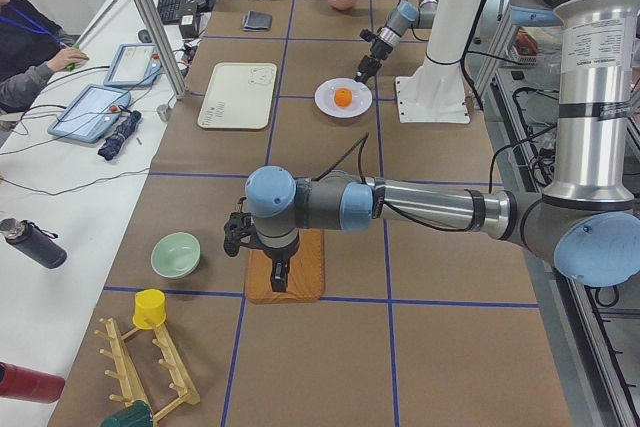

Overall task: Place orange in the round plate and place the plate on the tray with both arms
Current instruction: 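Withdraw the left arm while the right gripper moves to the plate rim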

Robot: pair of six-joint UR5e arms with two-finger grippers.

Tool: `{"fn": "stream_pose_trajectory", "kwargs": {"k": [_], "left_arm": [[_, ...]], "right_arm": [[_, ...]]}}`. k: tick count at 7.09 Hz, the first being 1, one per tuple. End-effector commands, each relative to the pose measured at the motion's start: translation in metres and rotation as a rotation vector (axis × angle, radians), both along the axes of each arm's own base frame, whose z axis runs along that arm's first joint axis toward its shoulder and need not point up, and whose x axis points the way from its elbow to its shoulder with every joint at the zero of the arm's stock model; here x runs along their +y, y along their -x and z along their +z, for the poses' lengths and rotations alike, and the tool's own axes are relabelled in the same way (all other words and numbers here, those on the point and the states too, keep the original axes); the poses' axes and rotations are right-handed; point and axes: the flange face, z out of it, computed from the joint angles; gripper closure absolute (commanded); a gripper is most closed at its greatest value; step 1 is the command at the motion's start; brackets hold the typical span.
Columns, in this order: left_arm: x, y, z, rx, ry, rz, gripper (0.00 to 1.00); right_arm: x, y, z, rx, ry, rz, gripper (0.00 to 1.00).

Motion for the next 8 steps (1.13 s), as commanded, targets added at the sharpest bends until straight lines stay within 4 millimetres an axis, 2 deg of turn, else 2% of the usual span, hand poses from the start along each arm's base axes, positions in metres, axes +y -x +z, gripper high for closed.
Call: {"fn": "stream_pose_trajectory", "kwargs": {"k": [1,2,3,4,6,8], "left_arm": [[0.001,0.002,0.001,0.0,0.002,-0.004,0.02],[0.002,0.002,0.002,-0.001,0.003,-0.004,0.02],[0.002,0.002,0.001,0.0,0.003,-0.004,0.02],[0.002,0.002,0.002,0.0,0.005,-0.004,0.02],[0.003,0.002,0.003,-0.001,0.007,-0.004,0.02],[0.012,0.002,0.009,-0.001,0.016,-0.006,0.02]], "right_arm": [[-0.004,0.009,0.002,0.009,0.0,0.007,0.38],[-0.007,0.012,-0.002,0.005,0.0,0.011,0.42],[-0.009,0.012,-0.003,-0.004,0.008,0.017,0.65],[-0.009,0.012,0.0,0.005,0.006,0.016,1.0],[-0.013,0.015,0.007,0.013,-0.001,0.043,1.0],[-0.021,0.009,-0.001,-0.012,-0.006,0.084,1.0]]}}
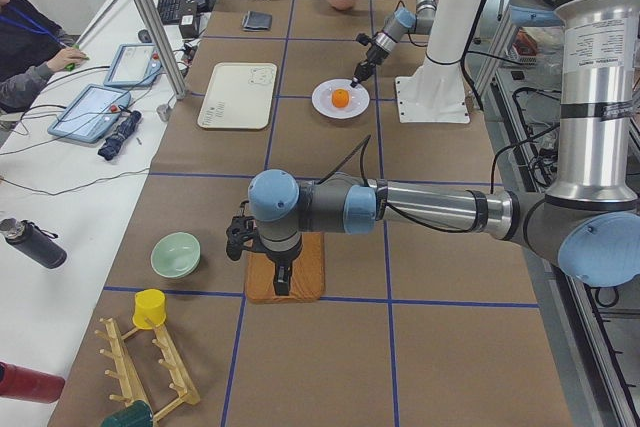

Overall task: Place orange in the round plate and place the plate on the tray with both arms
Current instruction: 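Grip the plate rim with the right gripper and slide it onto the bear tray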

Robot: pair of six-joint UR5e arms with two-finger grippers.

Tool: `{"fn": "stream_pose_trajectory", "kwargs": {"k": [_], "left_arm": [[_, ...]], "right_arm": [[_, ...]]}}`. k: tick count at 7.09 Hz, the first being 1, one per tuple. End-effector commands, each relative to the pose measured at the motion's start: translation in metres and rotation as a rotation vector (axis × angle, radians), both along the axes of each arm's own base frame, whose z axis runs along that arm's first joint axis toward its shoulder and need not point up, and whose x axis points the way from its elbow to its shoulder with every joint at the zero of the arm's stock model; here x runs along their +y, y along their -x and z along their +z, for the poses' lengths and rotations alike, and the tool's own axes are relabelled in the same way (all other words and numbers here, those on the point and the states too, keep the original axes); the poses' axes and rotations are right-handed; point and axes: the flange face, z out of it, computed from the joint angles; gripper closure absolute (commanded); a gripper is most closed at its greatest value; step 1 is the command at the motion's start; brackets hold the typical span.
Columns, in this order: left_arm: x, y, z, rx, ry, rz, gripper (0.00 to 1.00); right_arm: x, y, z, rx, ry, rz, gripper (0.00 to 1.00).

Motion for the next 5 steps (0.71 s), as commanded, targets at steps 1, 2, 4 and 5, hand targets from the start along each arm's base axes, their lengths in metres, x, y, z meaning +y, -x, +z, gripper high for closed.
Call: {"fn": "stream_pose_trajectory", "kwargs": {"k": [1,2,4,5], "left_arm": [[0.004,0.002,-0.001,0.0,-0.003,-0.006,0.02],[0.005,0.003,-0.002,0.0,-0.005,-0.007,0.02],[0.015,0.004,-0.004,-0.002,-0.008,-0.01,0.02],[0.015,0.006,-0.005,-0.002,-0.011,-0.013,0.02]], "right_arm": [[-0.013,-0.012,-0.011,-0.09,-0.009,0.056,1.0],[-0.016,-0.017,-0.016,-0.13,-0.013,0.069,1.0],[-0.029,-0.022,-0.03,-0.18,0.007,0.125,1.0],[-0.032,-0.024,-0.03,-0.187,0.006,0.153,1.0]]}}
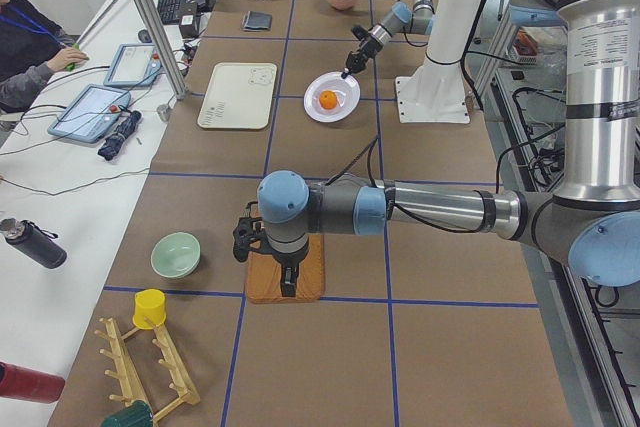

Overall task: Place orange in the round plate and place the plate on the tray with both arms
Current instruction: 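Grip the plate rim with the right gripper and slide it onto the bear tray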

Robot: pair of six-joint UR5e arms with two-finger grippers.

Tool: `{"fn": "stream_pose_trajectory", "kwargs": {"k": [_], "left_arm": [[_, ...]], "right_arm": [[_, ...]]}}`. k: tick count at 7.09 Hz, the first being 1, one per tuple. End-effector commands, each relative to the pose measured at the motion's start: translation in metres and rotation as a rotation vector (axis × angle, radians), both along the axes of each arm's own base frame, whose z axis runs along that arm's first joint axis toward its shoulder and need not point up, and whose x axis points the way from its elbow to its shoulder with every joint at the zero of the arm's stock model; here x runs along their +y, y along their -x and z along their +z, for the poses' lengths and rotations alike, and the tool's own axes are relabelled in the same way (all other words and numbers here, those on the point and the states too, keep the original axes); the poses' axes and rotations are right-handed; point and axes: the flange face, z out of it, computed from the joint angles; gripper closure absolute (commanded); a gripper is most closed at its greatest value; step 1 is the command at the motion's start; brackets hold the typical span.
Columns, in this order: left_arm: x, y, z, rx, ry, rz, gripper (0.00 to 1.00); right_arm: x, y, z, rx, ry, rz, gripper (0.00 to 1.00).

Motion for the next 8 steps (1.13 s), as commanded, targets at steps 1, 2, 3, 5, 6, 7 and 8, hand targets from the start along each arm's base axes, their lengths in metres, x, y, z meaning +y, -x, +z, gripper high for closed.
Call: {"fn": "stream_pose_trajectory", "kwargs": {"k": [1,2,3,5,6,7,8], "left_arm": [[0.003,0.002,0.0,-0.01,0.002,-0.004,0.02],[0.004,0.002,0.0,-0.008,0.005,-0.007,0.02],[0.017,0.003,0.011,-0.003,0.029,-0.013,0.02],[0.056,0.003,0.012,-0.003,0.049,-0.021,0.02],[0.066,0.004,0.007,-0.005,0.042,-0.024,0.02],[0.066,0.005,0.007,-0.006,0.04,-0.028,0.02],[0.066,0.005,0.007,-0.006,0.04,-0.028,0.02]], "right_arm": [[-0.015,-0.004,-0.019,-0.045,0.004,0.052,1.0],[-0.024,-0.006,-0.034,-0.074,0.003,0.068,1.0],[-0.035,-0.014,-0.041,-0.118,-0.002,0.087,1.0],[-0.06,-0.027,-0.055,-0.157,-0.007,0.132,1.0],[-0.082,-0.036,-0.067,-0.189,0.0,0.167,1.0],[-0.114,-0.042,-0.065,-0.219,0.038,0.216,1.0],[-0.155,-0.02,-0.055,-0.199,0.076,0.272,1.0]]}}
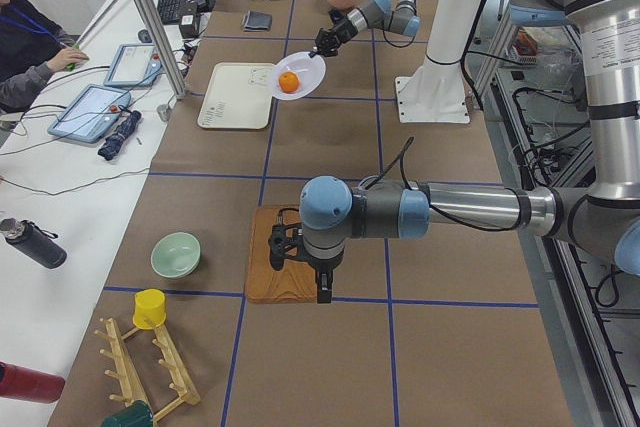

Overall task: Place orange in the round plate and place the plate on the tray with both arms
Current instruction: 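Grip the plate rim with the right gripper and slide it onto the bear tray, then release the plate with the right gripper and lift away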

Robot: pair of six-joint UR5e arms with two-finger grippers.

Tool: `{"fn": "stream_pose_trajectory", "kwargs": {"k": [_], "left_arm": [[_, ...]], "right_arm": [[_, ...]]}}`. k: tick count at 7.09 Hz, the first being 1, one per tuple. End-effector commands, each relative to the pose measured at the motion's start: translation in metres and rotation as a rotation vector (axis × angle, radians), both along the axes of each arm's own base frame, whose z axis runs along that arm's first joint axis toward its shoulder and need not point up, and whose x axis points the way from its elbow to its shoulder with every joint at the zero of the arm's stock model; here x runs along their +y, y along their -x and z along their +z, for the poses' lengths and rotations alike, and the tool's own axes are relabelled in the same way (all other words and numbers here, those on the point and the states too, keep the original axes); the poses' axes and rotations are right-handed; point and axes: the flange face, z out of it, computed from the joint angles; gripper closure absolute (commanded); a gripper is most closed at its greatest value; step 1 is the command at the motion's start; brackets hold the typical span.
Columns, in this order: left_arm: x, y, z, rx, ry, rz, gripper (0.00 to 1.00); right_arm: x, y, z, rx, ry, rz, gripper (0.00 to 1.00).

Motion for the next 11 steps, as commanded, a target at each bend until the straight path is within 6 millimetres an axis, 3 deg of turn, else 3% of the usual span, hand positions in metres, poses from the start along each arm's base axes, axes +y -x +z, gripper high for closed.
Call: {"fn": "stream_pose_trajectory", "kwargs": {"k": [1,2,4,5,7,9,10,11], "left_arm": [[0.001,0.001,-0.001,-0.001,-0.002,-0.001,0.02],[0.0,0.001,-0.002,-0.001,-0.004,-0.001,0.02],[-0.001,-0.001,-0.004,-0.001,-0.007,0.001,0.02],[-0.004,0.0,-0.004,-0.001,-0.009,0.001,0.02],[-0.007,-0.001,-0.006,0.0,-0.013,0.002,0.02],[-0.008,-0.002,-0.007,0.0,-0.012,0.003,0.02],[-0.009,-0.002,-0.006,0.0,-0.012,0.003,0.02],[-0.009,-0.001,-0.005,0.0,-0.012,0.004,0.02]], "right_arm": [[-0.097,0.041,0.015,0.006,0.116,0.122,1.0],[-0.14,0.058,0.023,0.023,0.166,0.174,1.0],[-0.2,0.067,0.018,0.056,0.254,0.255,1.0],[-0.22,0.079,0.017,0.067,0.297,0.284,1.0],[-0.223,0.086,0.026,0.071,0.317,0.288,1.0],[-0.208,0.097,0.03,0.091,0.313,0.262,0.77],[-0.2,0.102,0.028,0.129,0.288,0.246,0.59],[-0.19,0.1,0.017,0.194,0.228,0.21,0.19]]}}
